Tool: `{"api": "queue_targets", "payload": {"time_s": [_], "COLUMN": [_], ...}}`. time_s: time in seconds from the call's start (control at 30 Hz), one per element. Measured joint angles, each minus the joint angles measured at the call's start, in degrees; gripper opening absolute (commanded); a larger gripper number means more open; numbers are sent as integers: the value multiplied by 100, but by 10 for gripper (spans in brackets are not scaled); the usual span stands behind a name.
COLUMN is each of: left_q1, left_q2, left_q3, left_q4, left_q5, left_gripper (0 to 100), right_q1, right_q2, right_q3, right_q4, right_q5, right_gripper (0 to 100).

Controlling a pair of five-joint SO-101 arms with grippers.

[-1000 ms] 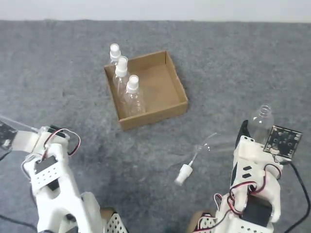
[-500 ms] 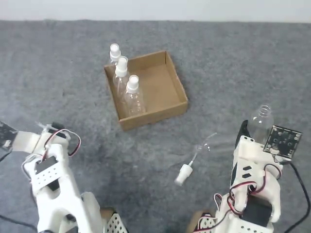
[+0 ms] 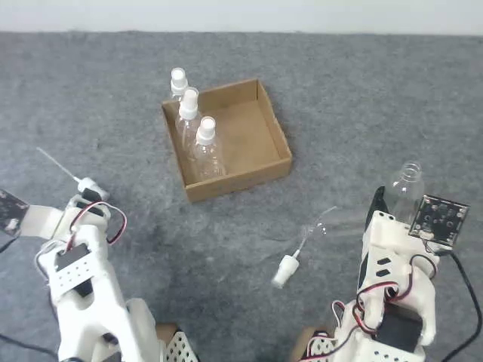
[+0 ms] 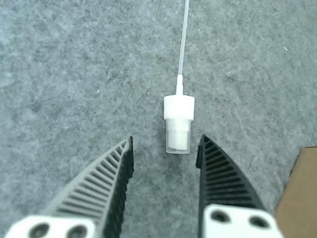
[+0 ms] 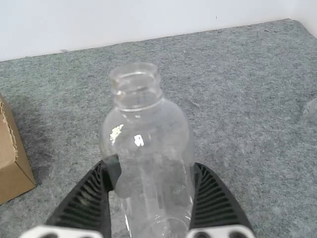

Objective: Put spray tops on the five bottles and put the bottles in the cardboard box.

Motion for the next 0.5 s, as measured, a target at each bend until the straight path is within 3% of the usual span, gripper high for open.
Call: {"api": "queue_targets", "payload": {"time_s": [0.1,0.3,0.5], "left_q1": [0,0,105], "left_q2": [0,0,0], "left_q3": [0,0,-123], "left_q4": [0,387,1064], "left_q5": [0,0,158], "left_gripper": [225,417,423], "right_q1": [0,-9,-44], "right_q2": [0,0,0], "right_q3": [0,0,0], "right_q4": [0,0,0], "right_q5": [0,0,0], "right_gripper": [6,6,6]}}
